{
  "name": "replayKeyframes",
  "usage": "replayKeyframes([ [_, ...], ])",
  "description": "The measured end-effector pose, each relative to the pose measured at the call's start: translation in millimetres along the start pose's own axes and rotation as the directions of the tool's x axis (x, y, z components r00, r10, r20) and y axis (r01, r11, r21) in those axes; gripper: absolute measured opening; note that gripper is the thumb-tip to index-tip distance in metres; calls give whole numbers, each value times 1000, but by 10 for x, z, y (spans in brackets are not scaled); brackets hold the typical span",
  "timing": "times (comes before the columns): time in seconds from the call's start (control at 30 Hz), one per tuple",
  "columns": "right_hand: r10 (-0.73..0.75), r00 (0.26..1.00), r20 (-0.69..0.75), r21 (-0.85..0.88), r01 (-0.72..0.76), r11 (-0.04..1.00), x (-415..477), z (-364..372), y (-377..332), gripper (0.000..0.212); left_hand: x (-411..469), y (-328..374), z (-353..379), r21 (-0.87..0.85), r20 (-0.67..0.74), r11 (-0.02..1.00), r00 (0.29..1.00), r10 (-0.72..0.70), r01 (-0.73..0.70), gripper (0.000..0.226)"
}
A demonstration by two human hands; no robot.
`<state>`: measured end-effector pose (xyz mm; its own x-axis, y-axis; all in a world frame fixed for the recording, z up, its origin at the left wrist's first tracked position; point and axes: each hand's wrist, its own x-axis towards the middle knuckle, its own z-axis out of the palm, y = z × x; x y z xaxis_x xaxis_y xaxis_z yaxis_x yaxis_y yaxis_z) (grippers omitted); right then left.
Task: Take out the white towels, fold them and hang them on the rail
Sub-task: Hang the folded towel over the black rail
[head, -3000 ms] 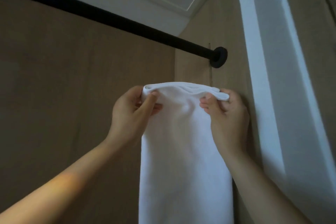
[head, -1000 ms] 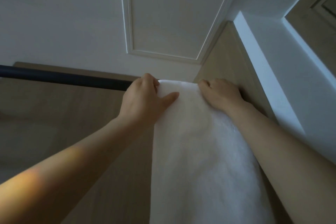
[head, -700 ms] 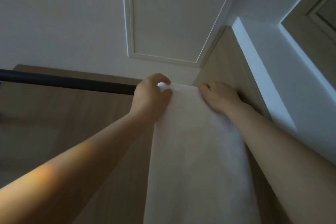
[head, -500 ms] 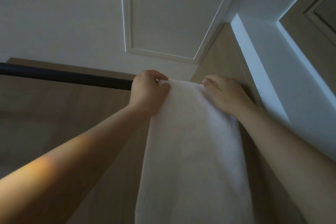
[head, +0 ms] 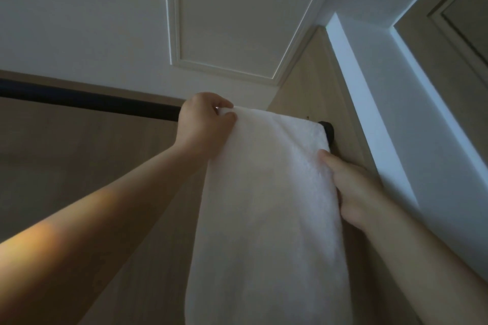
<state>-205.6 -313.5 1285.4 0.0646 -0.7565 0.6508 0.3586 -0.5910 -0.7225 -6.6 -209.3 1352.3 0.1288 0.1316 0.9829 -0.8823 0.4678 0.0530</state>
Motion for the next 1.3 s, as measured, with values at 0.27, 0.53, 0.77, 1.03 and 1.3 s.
replayKeyframes([
  [0.27, -559, 800, -216, -441, 431, 787, 90, 133, -271, 35, 144, 90, -46, 43, 35, 997, 997, -63, 61, 16],
  [0.53, -760, 638, -127, -831, 350, 433, 448, 376, -630, 37, 650, 28, 58, 373, 159, 921, 971, -180, 110, 15],
  [0.77, -755, 628, 190, -858, 479, 183, 501, 364, -494, 30, 642, -29, 66, 663, 231, 747, 963, -138, -52, 42],
  [1.03, -518, 807, 284, -877, 436, 199, 470, 421, -688, 53, 244, 15, -99, 619, 214, 772, 977, 11, -145, 54],
  [1.3, -634, 761, 135, -820, 446, 360, 254, 282, -556, 50, -303, 61, -357, 316, 100, 943, 992, 76, -104, 51],
])
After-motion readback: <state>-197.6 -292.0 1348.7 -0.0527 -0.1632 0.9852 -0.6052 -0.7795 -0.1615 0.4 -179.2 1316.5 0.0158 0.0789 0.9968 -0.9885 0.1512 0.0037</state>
